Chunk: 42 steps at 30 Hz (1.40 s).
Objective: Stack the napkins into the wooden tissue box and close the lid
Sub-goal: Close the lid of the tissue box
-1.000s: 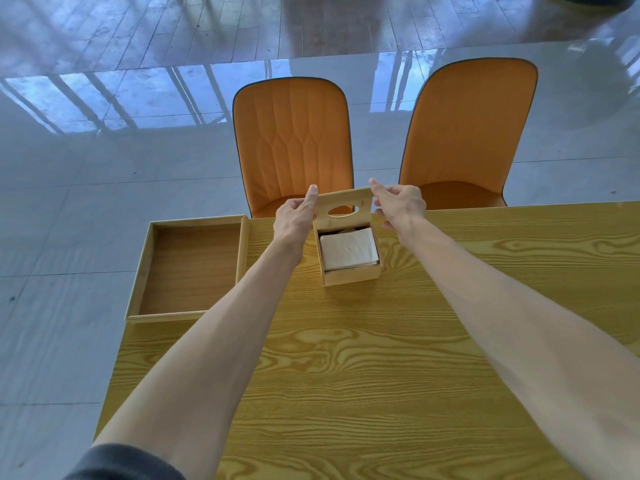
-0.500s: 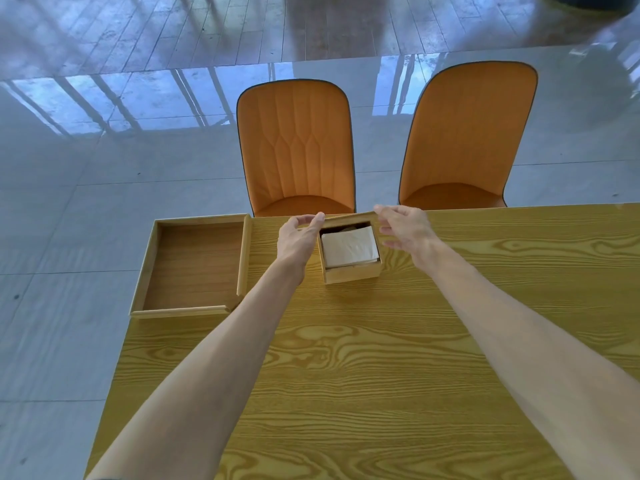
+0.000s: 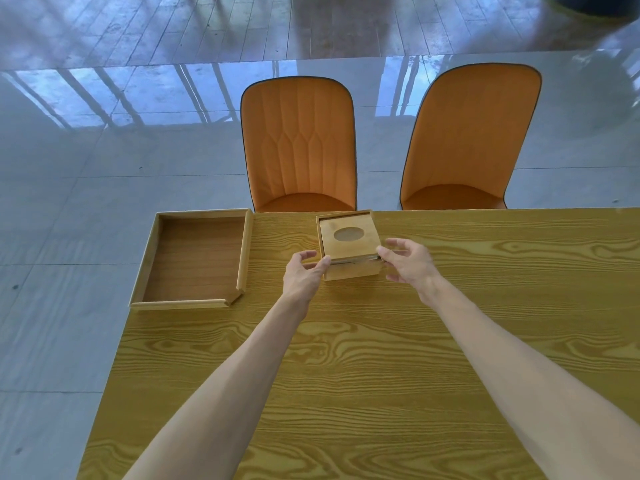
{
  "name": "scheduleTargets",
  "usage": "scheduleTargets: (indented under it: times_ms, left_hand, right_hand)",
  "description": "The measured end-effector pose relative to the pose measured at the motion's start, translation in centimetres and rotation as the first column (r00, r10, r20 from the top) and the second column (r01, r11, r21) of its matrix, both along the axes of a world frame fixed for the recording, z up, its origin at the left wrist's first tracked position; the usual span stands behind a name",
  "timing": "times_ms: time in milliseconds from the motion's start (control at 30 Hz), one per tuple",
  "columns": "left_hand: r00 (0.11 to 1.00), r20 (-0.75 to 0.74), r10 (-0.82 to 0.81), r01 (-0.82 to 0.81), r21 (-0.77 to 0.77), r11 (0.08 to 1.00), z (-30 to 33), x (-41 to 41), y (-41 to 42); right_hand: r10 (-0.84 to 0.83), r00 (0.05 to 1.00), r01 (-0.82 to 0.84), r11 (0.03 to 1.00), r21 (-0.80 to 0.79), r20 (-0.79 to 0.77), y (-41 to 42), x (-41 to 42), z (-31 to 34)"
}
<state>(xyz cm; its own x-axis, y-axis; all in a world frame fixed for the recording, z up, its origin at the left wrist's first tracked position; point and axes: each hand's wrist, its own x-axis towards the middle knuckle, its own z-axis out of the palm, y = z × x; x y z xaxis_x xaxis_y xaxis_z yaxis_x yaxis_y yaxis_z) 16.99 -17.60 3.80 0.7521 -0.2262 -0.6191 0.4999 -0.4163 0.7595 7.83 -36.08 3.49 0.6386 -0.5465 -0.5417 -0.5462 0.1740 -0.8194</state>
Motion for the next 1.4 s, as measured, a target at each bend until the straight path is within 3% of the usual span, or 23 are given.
scheduleTargets:
  times_ms: [333, 600, 667, 767, 867, 933, 1067, 1233, 1400]
  left_hand:
    - [1.0, 0.024, 0.008, -0.008, 0.006, 1.0, -1.5, 0.3, -0.2]
    - [1.0, 0.021, 0.017, -0.017, -0.011, 1.0, -2.4, 0.6, -0.3]
    - [1.0, 0.017, 0.014, -0.014, -0.015, 1.0, -2.4, 0.8, -0.2]
    - [0.999, 0.04, -0.002, 0.002, -0.009, 1.0, -2.4, 1.0, -0.2]
    - [0.984, 0.158, -0.076, 0.068, 0.056, 0.996, -2.0, 1.1, -0.4]
    - [0.94, 0.287, -0.185, 0.143, 0.16, 0.977, -1.9, 1.2, -0.7]
    - [0.749, 0.491, -0.445, 0.258, 0.403, 0.878, -2.2, 1.4, -1.2]
    - [0.689, 0.431, -0.582, 0.347, 0.509, 0.788, -3.1, 1.8, -1.2]
    - [0.7, 0.419, -0.579, 0.363, 0.489, 0.793, -4.2, 1.7, -1.1]
  right_hand:
    - [0.083, 0.995, -0.089, 0.986, -0.143, -0.047, -0.3, 0.3, -1.2]
    - [0.19, 0.971, -0.235, 0.873, -0.427, -0.147, -0.3, 1.1, -1.2]
    - [0.205, 0.967, -0.254, 0.806, -0.534, -0.151, -0.2, 1.6, -1.1]
    - [0.231, 0.953, -0.299, 0.612, -0.732, -0.197, 0.4, 2.6, -0.8]
    - [0.286, 0.922, -0.371, 0.456, -0.809, -0.262, 1.3, 4.0, -0.3]
    - [0.31, 0.899, -0.415, 0.373, -0.83, -0.311, 1.9, 4.8, -0.1]
    - [0.348, 0.848, -0.491, 0.227, -0.841, -0.4, 2.5, 6.4, 0.3]
    - [0.379, 0.774, -0.581, 0.103, -0.807, -0.508, 2.6, 7.6, 0.5]
    - [0.387, 0.717, -0.629, 0.003, -0.777, -0.579, 2.5, 8.9, 0.7]
